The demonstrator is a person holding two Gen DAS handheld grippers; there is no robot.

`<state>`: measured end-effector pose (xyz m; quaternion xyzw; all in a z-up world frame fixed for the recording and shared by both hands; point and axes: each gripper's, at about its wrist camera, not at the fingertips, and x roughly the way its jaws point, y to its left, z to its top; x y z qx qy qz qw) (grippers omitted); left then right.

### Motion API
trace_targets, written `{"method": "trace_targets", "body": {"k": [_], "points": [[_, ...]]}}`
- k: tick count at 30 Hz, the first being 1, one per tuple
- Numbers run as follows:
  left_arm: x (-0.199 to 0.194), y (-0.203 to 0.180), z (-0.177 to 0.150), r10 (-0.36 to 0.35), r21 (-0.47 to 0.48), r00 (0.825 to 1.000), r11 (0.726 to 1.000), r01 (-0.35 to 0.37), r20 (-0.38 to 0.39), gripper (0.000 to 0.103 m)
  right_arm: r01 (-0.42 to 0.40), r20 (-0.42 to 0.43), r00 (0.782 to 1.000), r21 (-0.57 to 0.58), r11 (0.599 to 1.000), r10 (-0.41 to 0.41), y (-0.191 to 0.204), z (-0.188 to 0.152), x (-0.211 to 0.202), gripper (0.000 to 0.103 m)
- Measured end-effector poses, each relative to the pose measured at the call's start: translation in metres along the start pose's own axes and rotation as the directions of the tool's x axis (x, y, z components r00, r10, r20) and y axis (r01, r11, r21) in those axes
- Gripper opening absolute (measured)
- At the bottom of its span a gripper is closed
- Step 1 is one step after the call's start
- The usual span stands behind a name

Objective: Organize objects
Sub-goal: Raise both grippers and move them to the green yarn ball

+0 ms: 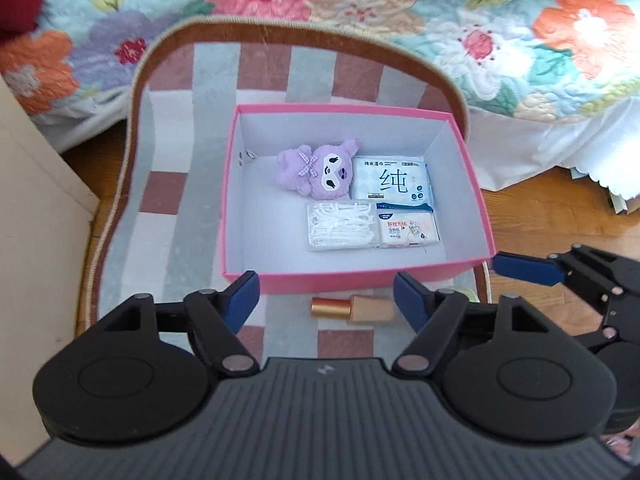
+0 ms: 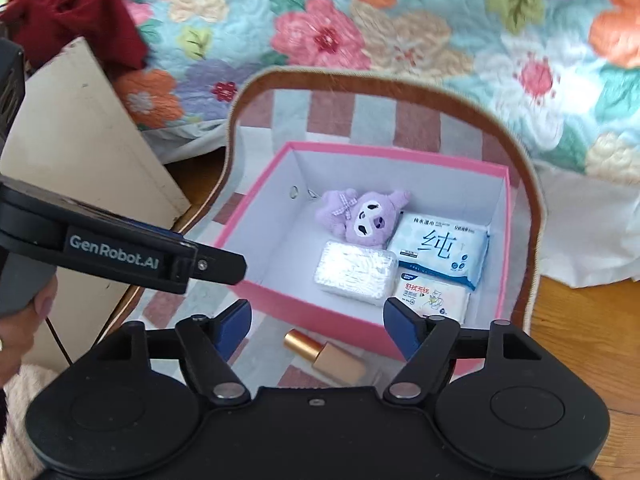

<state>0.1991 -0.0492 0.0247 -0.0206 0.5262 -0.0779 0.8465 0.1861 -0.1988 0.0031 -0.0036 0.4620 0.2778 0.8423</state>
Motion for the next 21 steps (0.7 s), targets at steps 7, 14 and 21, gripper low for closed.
{"method": "trace_targets", "body": {"k": [7,14,21], "points": [[-0.040,-0.017,-0.025,-0.003,0.045,1.000,0.999,0.001,0.027,0.080,-0.034,-0.044,0.998,-0.024,0.999,0.033,0.010,-0.014,-0.048,0.085],[-0.051,-0.040,-0.056,-0.055,0.063,0.998,0.997,0.052,0.032,0.092,-0.048,-0.076,0.996,-0.068,0.997,0.043,0.017,-0.048,-0.073,0.091],[-0.030,-0.062,-0.086,-0.061,0.101,0.998,0.993,0.063,-0.022,0.094,-0.057,-0.080,0.995,-0.079,0.995,0.050,0.009,-0.084,-0.075,0.091]]}}
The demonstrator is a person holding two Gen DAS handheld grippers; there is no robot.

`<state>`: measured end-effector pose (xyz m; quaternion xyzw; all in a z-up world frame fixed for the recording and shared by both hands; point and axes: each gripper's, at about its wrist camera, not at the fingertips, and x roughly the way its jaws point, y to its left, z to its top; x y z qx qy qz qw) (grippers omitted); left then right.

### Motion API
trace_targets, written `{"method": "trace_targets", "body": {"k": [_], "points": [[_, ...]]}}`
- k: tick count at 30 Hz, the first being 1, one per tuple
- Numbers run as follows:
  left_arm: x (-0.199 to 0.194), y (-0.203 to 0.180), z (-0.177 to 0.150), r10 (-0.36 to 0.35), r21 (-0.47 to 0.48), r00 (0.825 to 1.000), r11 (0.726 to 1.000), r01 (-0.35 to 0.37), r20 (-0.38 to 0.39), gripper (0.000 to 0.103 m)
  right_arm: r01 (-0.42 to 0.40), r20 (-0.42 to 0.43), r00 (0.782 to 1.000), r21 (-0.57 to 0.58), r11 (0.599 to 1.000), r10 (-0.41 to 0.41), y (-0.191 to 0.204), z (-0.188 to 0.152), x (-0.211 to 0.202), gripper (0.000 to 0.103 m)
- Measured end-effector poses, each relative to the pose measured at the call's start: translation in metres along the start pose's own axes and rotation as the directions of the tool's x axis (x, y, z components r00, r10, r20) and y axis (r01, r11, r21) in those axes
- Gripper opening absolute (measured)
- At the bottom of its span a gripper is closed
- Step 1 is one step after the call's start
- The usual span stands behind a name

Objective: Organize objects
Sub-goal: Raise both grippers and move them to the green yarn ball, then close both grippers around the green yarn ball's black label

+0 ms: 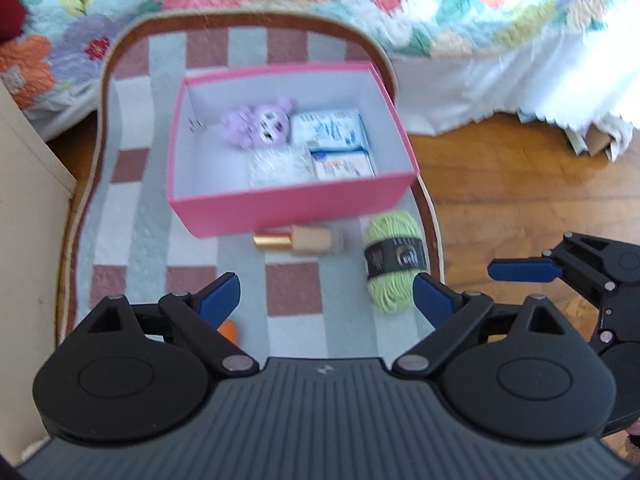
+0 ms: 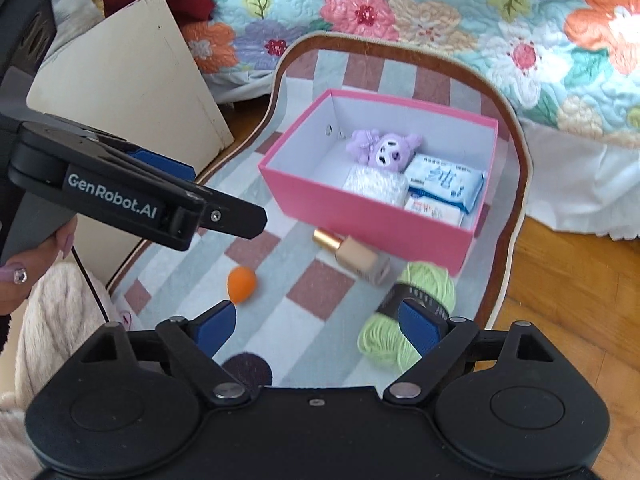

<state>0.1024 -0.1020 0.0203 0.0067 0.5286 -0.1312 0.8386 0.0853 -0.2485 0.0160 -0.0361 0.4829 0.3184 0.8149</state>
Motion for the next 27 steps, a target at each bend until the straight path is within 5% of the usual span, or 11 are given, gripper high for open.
{"method": "trace_targets", "body": {"k": [9,22,27], "points": [[0.061,-0.010,-0.012,-0.142,-0.054,0.990,0.988,0.141,-0.011,0.094,0.009,0.038,0.999,0.036,0.999,-0.010,-0.023,-0.032,0.031,0.091],[0.155,-0.015,-0.017,-0.195,-0.113,0.980,0.973,0.199,0.050,0.089,0.053,0.116,0.991,0.110,0.993,-0.066,-0.066,-0.054,0.106,0.091],[0.177,-0.011,-0.024,-0.266,-0.157,0.963,0.950,0.268,0.035,0.069,0.036,0.124,0.991,0.137,0.990,-0.053,-0.078,-0.059,0.124,0.093]]}}
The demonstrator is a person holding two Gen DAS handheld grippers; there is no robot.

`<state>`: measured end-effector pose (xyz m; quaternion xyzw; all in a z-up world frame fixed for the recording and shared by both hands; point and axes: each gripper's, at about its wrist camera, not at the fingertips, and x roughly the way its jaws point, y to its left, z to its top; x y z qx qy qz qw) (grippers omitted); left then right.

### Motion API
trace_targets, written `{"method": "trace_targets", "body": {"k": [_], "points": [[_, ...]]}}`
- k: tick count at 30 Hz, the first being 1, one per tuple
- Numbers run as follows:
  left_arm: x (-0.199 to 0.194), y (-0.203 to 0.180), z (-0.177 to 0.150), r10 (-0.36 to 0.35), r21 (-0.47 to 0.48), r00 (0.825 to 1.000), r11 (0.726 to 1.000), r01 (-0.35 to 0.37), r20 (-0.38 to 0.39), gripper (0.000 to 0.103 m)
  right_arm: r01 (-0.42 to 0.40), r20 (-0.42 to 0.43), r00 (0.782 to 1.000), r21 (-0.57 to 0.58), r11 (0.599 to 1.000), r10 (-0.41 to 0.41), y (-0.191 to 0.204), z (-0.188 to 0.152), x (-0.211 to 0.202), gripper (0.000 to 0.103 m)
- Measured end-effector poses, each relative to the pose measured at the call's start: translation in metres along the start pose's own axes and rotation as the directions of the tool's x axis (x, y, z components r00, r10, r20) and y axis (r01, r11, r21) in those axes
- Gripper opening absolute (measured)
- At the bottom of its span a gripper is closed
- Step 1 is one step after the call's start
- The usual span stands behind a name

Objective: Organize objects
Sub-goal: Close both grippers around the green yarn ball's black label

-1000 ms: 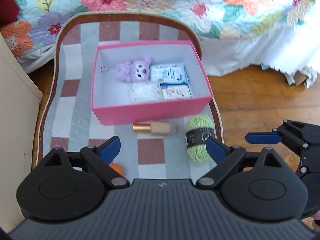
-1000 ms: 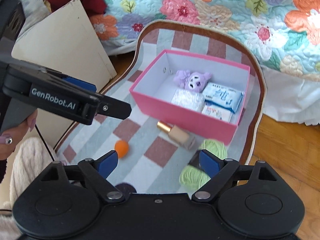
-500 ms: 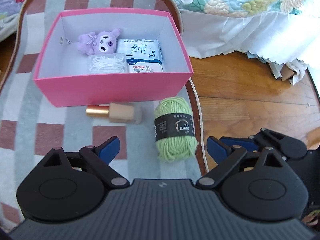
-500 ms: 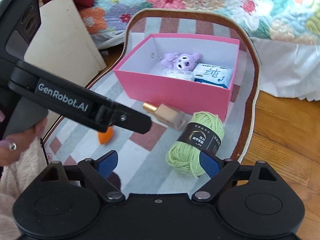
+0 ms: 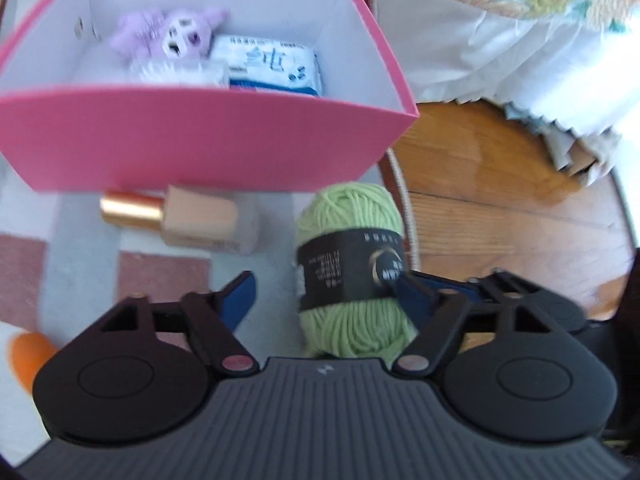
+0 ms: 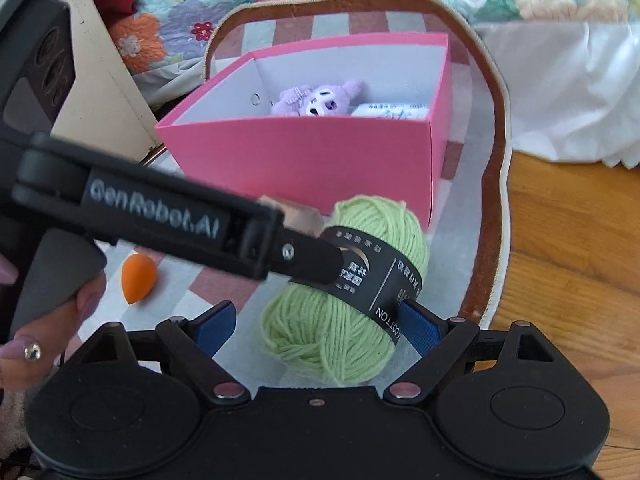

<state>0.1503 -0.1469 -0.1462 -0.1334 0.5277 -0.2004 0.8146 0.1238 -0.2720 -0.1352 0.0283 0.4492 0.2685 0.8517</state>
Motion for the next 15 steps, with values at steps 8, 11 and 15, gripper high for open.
{"method": "trace_targets", "body": {"k": [8,11,15], "points": [[0.011,0.002,-0.010,-0.077,-0.046,0.997,0.996,0.077,0.001,0.051,0.062,-0.026,0.998,0.143,0.988,-0.059,-0.015,-0.009,0.020,0.089],[0.001,-0.003,-0.012,-0.105,-0.034,0.994,0.994,0.104,-0.019,0.048,0.086,-0.016,0.996,0.140,0.986,-0.085,-0.010,-0.016,0.019,0.077],[-0.033,-0.017,-0.022,-0.121,0.024,0.992,0.992,0.120,0.022,0.047,0.042,-0.003,0.999,0.166,0.985,-0.042,0.003,-0.022,0.004,0.073]]}}
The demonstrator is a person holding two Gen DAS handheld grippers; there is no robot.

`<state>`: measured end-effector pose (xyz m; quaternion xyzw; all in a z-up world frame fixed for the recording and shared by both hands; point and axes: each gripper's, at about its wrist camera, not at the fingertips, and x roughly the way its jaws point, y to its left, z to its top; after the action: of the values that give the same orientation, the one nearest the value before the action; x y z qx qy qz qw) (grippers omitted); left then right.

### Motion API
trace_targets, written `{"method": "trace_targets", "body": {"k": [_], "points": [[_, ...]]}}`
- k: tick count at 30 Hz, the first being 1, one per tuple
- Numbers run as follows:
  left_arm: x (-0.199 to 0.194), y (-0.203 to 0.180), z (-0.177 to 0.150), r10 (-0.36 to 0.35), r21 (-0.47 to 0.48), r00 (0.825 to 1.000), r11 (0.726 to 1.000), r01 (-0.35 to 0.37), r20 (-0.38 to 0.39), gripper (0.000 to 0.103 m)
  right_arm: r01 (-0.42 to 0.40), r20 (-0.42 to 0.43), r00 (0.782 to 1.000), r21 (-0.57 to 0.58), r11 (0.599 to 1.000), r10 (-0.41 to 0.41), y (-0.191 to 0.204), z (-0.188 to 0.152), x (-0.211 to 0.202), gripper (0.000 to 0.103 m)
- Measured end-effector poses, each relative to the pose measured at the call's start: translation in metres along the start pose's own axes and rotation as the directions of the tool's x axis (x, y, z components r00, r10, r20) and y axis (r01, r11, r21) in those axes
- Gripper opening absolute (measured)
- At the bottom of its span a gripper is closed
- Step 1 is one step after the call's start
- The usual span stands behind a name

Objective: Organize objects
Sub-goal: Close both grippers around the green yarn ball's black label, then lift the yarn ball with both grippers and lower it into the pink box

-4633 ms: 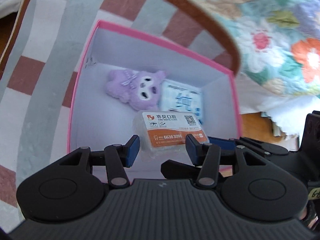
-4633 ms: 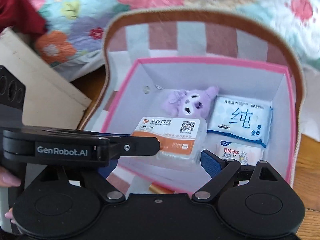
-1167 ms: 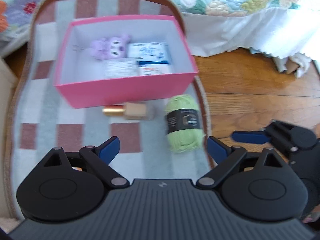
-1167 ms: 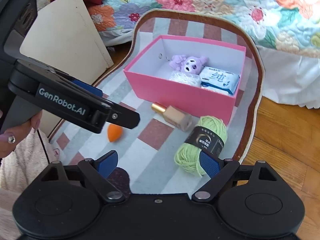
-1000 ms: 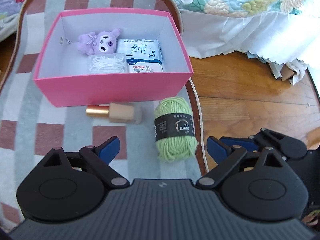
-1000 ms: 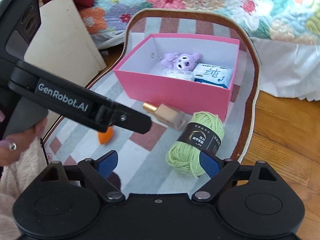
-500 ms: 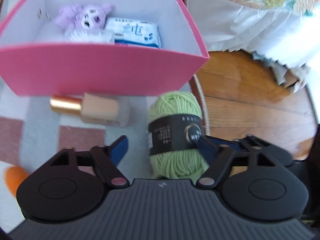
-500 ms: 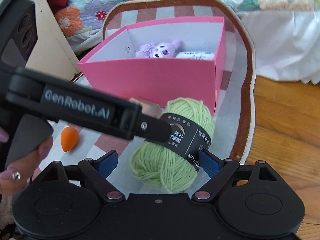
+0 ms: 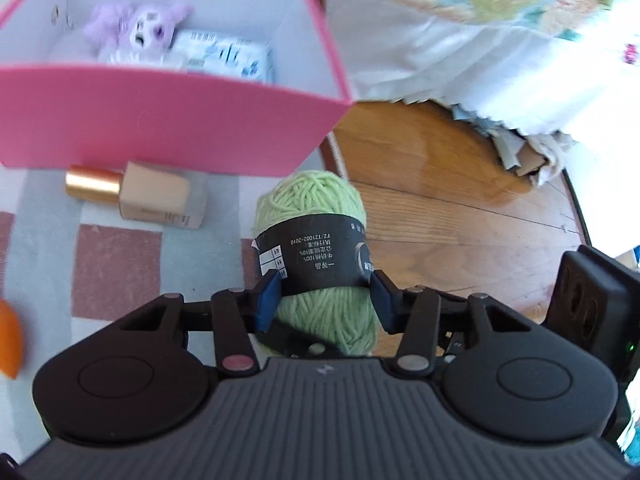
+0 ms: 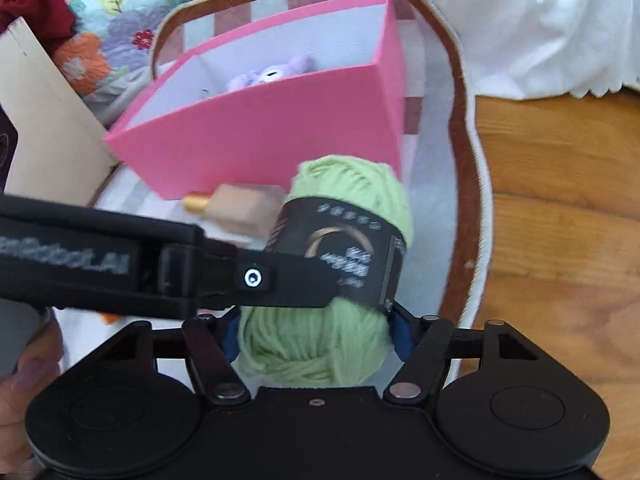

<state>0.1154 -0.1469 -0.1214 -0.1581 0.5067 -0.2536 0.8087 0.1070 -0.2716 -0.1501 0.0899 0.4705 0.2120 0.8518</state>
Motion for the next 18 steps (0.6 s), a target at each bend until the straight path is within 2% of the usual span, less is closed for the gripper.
{"method": "trace_targets", "body": {"k": [5,8,12,18], "points": [[-0.040,-0.007,-0.007,0.032,-0.001,0.999,0.999,-0.032,-0.015,0.047,-0.009,0.026,1.000,-0.081,0.997,0.011,0.032,-0.009,-0.026,0.073],[-0.067,-0.007,-0.011,0.010,0.016,0.999,1.000,-0.010,0.050,0.047,-0.014,0.065,0.998,-0.104,0.994,0.021,0.049,-0.009,-0.039,0.072],[-0.101,-0.001,-0.012,0.009,-0.008,0.992,1.000,-0.008,0.123,0.047,-0.018,0.108,0.993,-0.170,0.985,0.037,0.075,-0.004,-0.054,0.071],[-0.140,0.001,0.000,0.072,-0.020,0.979,0.997,-0.070,0.192,0.047,-0.035,0.160,0.984,-0.243,0.969,0.076,0.110,0.017,-0.065,0.071]]}}
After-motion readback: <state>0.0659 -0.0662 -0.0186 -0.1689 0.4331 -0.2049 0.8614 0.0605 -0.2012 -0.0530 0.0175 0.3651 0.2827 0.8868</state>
